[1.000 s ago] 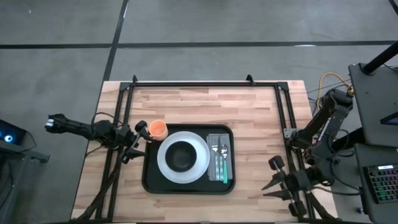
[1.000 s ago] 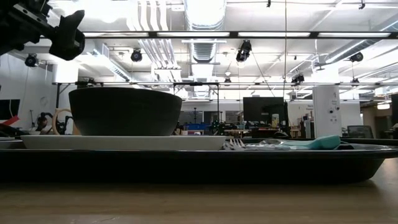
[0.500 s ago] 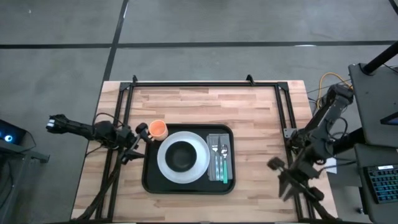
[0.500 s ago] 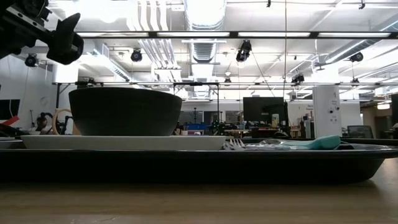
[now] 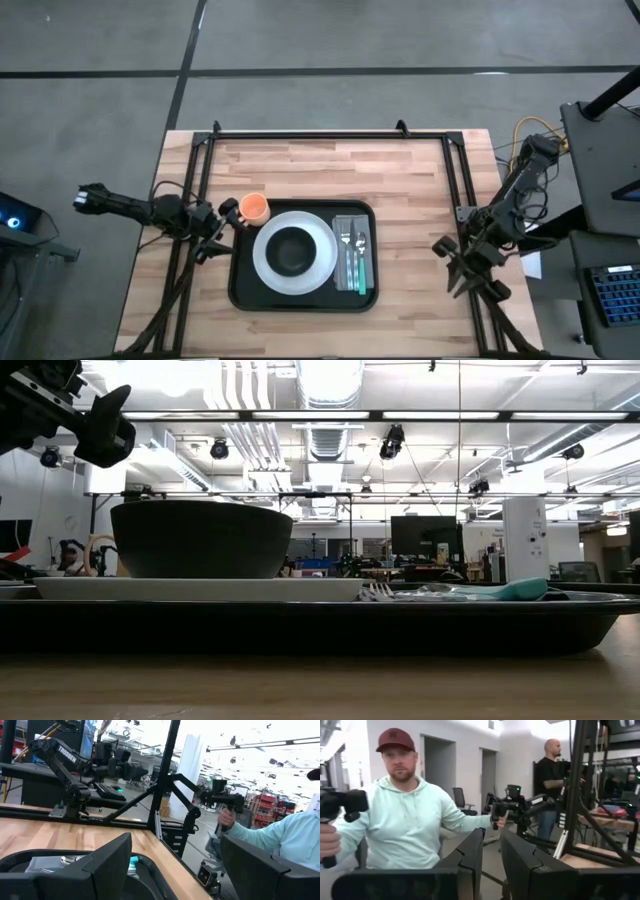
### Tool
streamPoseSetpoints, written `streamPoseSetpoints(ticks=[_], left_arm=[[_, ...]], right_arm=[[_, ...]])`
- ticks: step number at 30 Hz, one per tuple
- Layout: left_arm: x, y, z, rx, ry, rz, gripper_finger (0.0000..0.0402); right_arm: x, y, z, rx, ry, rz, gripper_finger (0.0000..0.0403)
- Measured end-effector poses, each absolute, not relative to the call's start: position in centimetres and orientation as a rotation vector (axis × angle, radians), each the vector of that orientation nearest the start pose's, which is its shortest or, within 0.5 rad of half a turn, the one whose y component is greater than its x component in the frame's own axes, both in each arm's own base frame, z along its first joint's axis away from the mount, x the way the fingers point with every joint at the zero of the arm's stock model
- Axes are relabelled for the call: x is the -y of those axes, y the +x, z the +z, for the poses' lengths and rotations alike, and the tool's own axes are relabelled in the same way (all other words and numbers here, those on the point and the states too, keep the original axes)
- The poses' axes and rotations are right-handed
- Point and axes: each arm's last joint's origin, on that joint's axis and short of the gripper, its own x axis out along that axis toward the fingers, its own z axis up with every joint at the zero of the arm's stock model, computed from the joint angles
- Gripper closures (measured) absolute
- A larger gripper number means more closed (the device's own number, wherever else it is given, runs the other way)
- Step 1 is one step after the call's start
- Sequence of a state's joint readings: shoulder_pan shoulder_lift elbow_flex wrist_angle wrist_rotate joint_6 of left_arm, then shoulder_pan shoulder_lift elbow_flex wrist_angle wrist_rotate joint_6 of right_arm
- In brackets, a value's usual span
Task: Set up tray
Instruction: Adjust the light orange mug on the black serving tray
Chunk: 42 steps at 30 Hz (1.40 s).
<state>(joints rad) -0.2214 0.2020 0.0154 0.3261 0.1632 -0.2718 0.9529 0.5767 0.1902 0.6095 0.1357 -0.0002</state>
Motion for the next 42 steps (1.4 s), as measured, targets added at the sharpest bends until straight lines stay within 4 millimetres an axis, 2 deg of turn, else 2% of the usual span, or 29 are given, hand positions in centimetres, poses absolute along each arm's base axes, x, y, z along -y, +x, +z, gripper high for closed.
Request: streamPoseSetpoints(ticks=[10, 20, 22, 27, 31, 35, 42], left_arm=[[2.8, 10.5, 18.3, 0.084, -0.272, -0.399, 0.0121], [2.8, 10.5, 18.2, 0.083, -0.272, -0.399, 0.0121], [2.8, 10.5, 18.2, 0.083, -0.272, -0.399, 0.0121], [2.8, 10.5, 18.2, 0.083, -0.272, -0.394, 0.0121], [2.8, 10.5, 18.0, 0.071, -0.236, -0.381, 0.0121], [2.8, 10.6, 17.3, 0.012, -0.167, -0.361, 0.0121], [2.7, 10.7, 17.1, 0.011, -0.111, -0.308, 0.0121]], right_arm=[[-10.1, 7.6, 19.2, 0.225, 0.141, 0.818, 0.0344], [-10.1, 7.7, 18.7, 0.175, 0.105, 0.810, 0.0344], [-9.9, 7.8, 18.5, 0.158, 0.107, 0.712, 0.0344], [-8.6, 8.5, 17.6, 0.045, 0.172, 0.212, 0.0344], [-7.9, 8.5, 16.5, -0.018, 0.198, -0.033, 0.0344], [-7.7, 8.5, 15.7, -0.063, 0.195, -0.081, 0.0344], [-7.5, 8.4, 14.7, -0.114, 0.224, -0.123, 0.0344]])
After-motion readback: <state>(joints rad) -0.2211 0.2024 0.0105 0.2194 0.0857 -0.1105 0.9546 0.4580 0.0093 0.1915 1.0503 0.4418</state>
